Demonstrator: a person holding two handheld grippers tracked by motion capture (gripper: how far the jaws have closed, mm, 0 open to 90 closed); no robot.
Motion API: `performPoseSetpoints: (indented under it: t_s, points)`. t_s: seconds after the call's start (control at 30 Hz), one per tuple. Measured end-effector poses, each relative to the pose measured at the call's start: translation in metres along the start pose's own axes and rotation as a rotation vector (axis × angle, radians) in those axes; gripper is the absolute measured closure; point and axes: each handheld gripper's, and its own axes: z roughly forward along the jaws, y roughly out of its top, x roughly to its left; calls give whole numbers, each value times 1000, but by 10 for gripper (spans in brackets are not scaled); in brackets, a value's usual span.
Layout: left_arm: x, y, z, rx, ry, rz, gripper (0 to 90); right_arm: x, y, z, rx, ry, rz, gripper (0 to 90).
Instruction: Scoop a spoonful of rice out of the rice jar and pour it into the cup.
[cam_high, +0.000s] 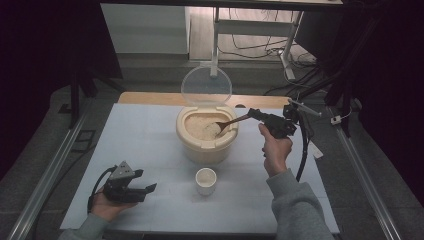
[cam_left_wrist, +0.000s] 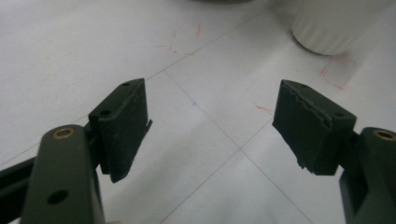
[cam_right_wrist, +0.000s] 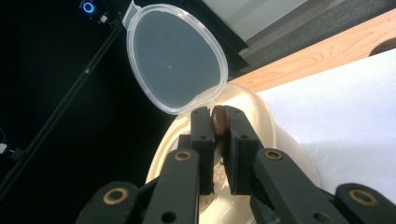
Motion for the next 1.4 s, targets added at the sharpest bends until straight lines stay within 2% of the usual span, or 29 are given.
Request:
performPoseSetpoints:
  t_s: [0.33,0.57,0.93,1.13,1.4]
  points:
    - [-1,0,1,3,3,3,259,0,3,-7,-11,19,3,834]
    - [-1,0,0,2,6,6,259,-5,5,-7,-6,36,59,834]
    - [-1,1,0,3,7,6,259,-4,8,-14,-9,75,88,834]
    - [-2,1,1,4,7,8,259,-1,7,-21,10,98,92,833]
    - [-1,1,1,3,9,5,259,7,-1,-28,40,116,60,833]
